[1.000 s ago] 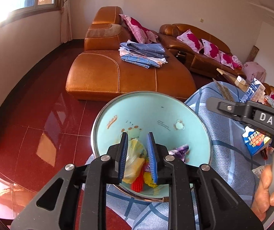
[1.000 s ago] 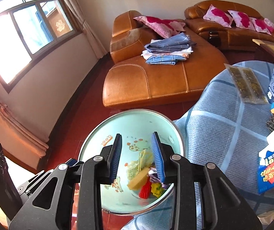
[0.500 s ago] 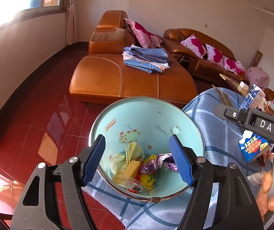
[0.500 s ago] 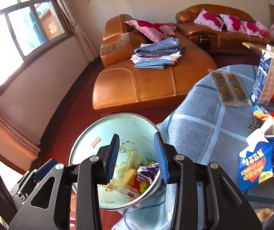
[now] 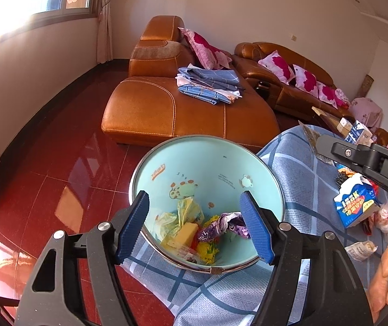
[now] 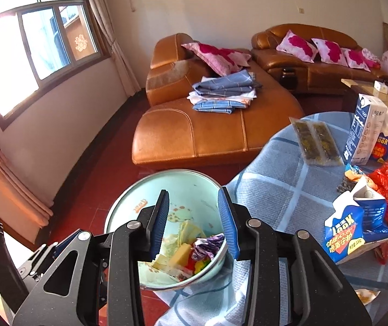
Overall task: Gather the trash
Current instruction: 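Move both open grippers back over the trash on the table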
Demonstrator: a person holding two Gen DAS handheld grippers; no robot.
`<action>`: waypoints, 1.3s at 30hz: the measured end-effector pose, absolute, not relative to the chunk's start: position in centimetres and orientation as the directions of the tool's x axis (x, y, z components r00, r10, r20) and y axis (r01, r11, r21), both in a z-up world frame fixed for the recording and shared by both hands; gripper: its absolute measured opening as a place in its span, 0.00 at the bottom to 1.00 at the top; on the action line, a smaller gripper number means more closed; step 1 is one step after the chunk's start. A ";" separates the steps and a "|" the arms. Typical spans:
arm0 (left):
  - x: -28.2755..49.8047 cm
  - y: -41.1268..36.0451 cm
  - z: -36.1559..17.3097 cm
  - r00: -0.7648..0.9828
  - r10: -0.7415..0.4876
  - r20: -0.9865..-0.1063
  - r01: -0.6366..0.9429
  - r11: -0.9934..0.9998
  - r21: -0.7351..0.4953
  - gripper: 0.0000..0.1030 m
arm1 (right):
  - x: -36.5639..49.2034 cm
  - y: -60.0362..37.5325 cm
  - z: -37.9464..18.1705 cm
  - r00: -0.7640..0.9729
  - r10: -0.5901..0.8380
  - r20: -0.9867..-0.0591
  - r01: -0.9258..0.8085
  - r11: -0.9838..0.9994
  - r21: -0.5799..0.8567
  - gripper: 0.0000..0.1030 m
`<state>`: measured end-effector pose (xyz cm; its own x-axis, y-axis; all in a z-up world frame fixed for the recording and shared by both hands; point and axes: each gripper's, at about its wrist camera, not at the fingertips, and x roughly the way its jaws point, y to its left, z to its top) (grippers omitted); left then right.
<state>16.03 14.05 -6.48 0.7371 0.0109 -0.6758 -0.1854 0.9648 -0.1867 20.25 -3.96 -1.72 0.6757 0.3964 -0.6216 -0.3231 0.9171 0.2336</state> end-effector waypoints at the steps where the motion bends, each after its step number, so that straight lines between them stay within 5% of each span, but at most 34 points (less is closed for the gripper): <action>1: 16.0 14.1 -6.4 0.737 0.009 -0.675 -0.187 0.964 -0.191 0.66 | 20.1 -4.0 -1.7 0.679 0.393 -0.620 -0.320 0.919 0.231 0.37; 17: 16.1 12.7 -5.7 0.750 -0.013 -0.661 -0.135 0.976 -0.173 0.66 | 19.5 -6.5 -2.5 0.697 0.346 -0.628 -0.278 0.938 0.208 0.36; 25: 17.4 8.0 -5.0 0.759 -0.114 -0.642 0.006 0.986 -0.169 0.67 | 19.2 -13.1 -1.7 0.740 0.274 -0.614 -0.173 0.960 0.221 0.37; 29: 17.8 4.9 -4.8 0.755 -0.163 -0.635 0.080 0.984 -0.158 0.78 | 18.7 -17.7 -1.8 0.759 0.212 -0.615 -0.087 0.970 0.227 0.39; 39: 19.4 -3.9 -4.7 0.717 -0.314 -0.622 0.287 0.946 -0.148 0.78 | 17.3 -29.5 -4.0 0.760 0.044 -0.649 0.144 0.961 0.234 0.44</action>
